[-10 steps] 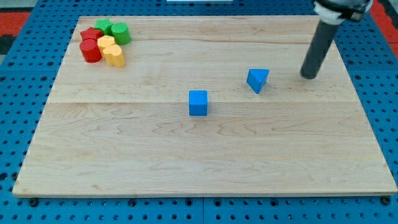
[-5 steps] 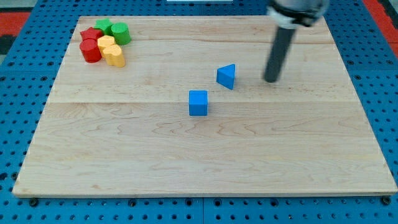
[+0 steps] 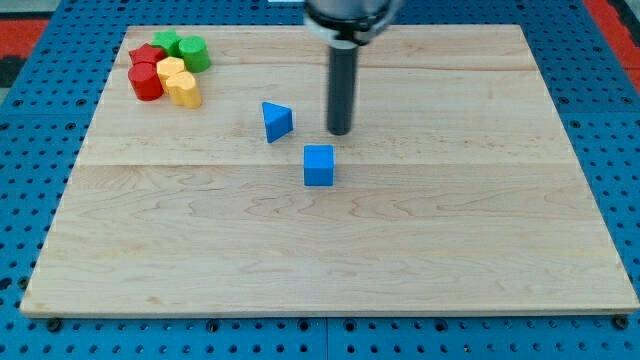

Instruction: Move the blue triangle towards the yellow heart

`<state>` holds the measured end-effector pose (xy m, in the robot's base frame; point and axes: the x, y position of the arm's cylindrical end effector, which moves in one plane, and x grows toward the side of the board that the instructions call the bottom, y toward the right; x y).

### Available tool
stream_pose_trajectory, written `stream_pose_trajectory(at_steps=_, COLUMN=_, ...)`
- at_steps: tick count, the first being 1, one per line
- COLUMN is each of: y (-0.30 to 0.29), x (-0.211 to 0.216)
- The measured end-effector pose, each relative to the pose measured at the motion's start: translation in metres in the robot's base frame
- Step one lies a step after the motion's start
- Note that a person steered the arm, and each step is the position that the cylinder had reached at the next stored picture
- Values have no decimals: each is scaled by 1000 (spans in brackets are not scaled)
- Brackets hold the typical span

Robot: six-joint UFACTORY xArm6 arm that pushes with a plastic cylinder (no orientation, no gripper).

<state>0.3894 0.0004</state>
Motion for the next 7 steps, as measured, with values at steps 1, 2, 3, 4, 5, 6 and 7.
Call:
stream_pose_trajectory(at_steps=1, y=-53, x=-6)
stream_pose_trajectory(at_steps=2, y=-82, x=-34)
stream_pose_trajectory(at_steps=3, y=-81, x=-35)
stream_pose_trajectory(at_steps=4, y=-86, x=-2)
stream_pose_trajectory(at_steps=5, y=-118, x=0)
stream_pose_trajectory(at_steps=6, y=-125, x=-23)
stream_pose_trajectory(at_steps=7, y=-82, x=-47)
